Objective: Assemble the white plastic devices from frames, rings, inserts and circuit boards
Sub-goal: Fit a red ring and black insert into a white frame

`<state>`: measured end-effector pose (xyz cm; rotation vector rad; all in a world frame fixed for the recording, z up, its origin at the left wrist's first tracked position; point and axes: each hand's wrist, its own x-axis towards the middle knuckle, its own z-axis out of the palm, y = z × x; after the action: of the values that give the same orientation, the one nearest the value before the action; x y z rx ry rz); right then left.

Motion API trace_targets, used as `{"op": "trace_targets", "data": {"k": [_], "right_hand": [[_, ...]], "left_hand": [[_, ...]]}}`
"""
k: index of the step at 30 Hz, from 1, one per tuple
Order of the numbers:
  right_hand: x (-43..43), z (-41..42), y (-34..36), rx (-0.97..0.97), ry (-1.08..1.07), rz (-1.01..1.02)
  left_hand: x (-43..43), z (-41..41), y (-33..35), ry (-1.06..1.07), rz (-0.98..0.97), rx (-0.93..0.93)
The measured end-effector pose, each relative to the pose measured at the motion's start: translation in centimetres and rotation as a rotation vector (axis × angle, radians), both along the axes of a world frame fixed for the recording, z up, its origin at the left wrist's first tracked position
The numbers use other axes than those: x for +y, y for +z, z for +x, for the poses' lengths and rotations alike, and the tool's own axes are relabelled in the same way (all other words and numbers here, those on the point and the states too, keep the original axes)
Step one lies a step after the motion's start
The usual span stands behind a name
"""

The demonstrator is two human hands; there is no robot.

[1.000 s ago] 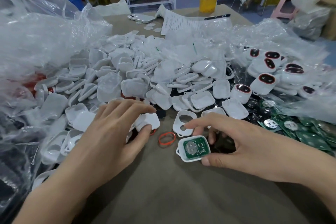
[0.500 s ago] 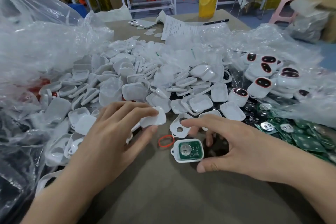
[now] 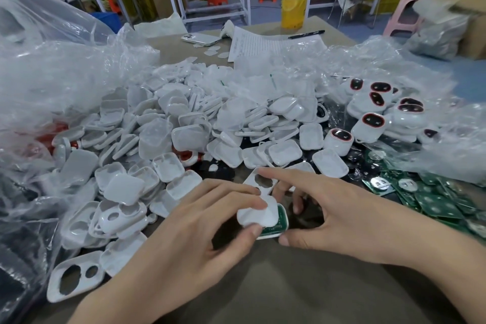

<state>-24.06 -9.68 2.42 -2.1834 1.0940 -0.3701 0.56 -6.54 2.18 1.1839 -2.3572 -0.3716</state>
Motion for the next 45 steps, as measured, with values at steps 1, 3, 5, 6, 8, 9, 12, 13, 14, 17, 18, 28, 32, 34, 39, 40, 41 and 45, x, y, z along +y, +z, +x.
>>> {"op": "trace_targets", "data": {"k": [1, 3, 5, 6, 8, 9, 12, 13, 14, 17, 18, 28, 32, 34, 39, 40, 41, 45], "right_hand": [[0.01, 0.01, -0.01, 0.005, 0.0, -0.006], [0.01, 0.01, -0.1, 0.009, -0.001, -0.015], [0.0, 0.01, -0.15, 0.005, 0.002, -0.021], [-0.01, 0.02, -0.18, 0.003, 0.003, -0.022], [-0.05, -0.01, -0.23, 0.001, 0.008, -0.026], [-0.05, -0.04, -0.25, -0.001, 0.009, -0.028], [-0.05, -0.06, -0.26, -0.004, 0.012, -0.036], [-0.04, -0.06, -0.24, -0.005, 0.013, -0.038], [-0.04, -0.03, -0.23, -0.006, 0.013, -0.041], [-0.08, 0.03, -0.24, 0.004, 0.013, -0.049], [-0.1, 0.02, -0.27, 0.005, 0.014, -0.05], [-0.33, -0.34, -0.32, 0.044, 0.035, -0.048], [-0.49, -0.28, -0.32, 0.047, 0.033, -0.044], [-0.51, -0.28, -0.31, 0.041, 0.034, -0.042], [-0.51, -0.35, -0.38, 0.039, 0.026, -0.03], [-0.52, -0.36, -0.39, 0.038, 0.022, -0.026], [-0.51, -0.34, -0.39, 0.034, 0.017, -0.02], [-0.53, -0.24, -0.28, 0.026, 0.009, 0.012]], "left_hand": [[0.0, -0.04, -0.13, -0.006, 0.002, -0.006], [-0.03, -0.13, -0.37, -0.016, -0.001, -0.012], [-0.05, -0.2, -0.53, -0.029, -0.011, -0.019], [-0.06, -0.22, -0.57, -0.034, -0.012, -0.02], [-0.1, -0.25, -0.61, -0.039, -0.011, -0.02], [-0.13, -0.29, -0.61, -0.039, -0.008, -0.02], [-0.19, -0.4, -0.62, -0.038, 0.001, -0.025], [-0.2, -0.44, -0.61, -0.037, 0.005, -0.024], [-0.22, -0.44, -0.6, -0.038, 0.011, -0.021], [-0.21, -0.37, -0.62, -0.042, 0.027, -0.016], [-0.2, -0.35, -0.65, -0.043, 0.028, -0.015], [-0.24, -0.53, -0.82, -0.057, -0.027, -0.053], [-0.3, -0.65, -0.82, -0.07, -0.067, -0.064], [-0.31, -0.68, -0.85, -0.07, -0.083, -0.061], [-0.3, -0.68, -0.99, -0.066, -0.078, -0.036], [-0.31, -0.65, -1.0, -0.066, -0.075, -0.034], [-0.31, -0.62, -1.03, -0.068, -0.073, -0.033], [-0.31, -0.58, -1.08, -0.069, -0.07, -0.022]]}}
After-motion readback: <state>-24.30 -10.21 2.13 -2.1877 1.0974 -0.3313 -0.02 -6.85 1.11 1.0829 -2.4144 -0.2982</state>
